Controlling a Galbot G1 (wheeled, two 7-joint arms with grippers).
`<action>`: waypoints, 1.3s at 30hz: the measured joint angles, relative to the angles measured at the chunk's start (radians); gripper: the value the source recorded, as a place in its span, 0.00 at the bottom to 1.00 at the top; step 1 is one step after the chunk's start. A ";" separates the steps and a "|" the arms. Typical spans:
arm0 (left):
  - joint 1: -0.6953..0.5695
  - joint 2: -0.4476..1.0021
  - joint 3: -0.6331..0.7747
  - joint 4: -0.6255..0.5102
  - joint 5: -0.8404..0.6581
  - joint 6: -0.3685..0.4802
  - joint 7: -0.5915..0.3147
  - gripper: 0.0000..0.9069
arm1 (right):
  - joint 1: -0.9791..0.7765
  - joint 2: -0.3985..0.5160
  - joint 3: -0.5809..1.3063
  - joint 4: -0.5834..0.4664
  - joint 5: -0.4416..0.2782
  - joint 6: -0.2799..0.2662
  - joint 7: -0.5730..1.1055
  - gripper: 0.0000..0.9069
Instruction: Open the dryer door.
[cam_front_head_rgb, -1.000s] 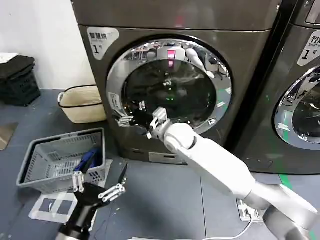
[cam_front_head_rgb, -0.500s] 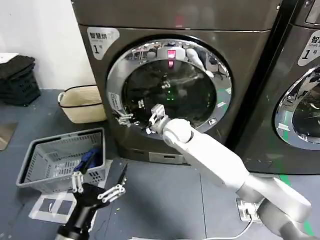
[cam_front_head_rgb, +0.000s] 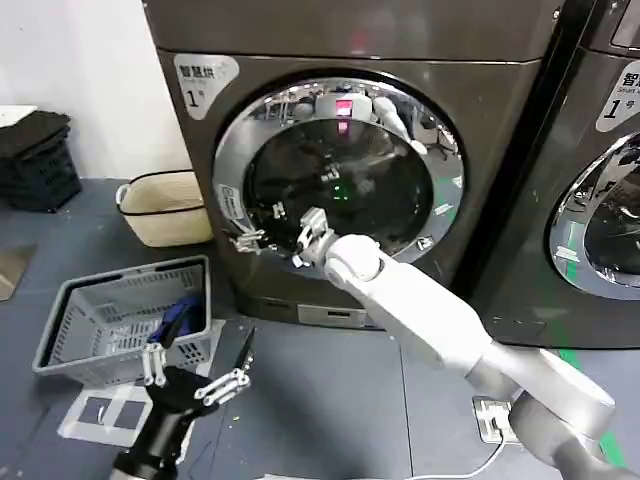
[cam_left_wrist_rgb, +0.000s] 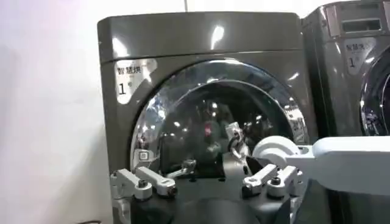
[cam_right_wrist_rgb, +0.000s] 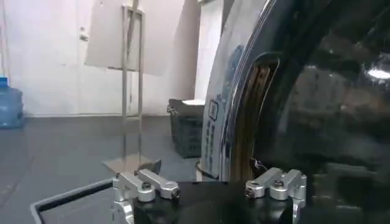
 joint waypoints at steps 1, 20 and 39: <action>0.000 0.000 0.000 0.001 0.000 0.000 0.000 1.00 | 0.000 0.000 0.000 -0.001 0.000 0.000 -0.004 1.00; 0.004 0.004 -0.010 -0.001 -0.007 0.001 0.000 1.00 | 0.000 0.002 -0.006 0.000 -0.005 0.005 -0.131 1.00; -0.034 0.034 -0.089 0.030 -0.144 0.042 0.018 1.00 | -0.044 -0.076 -0.025 0.144 0.009 0.009 -0.195 1.00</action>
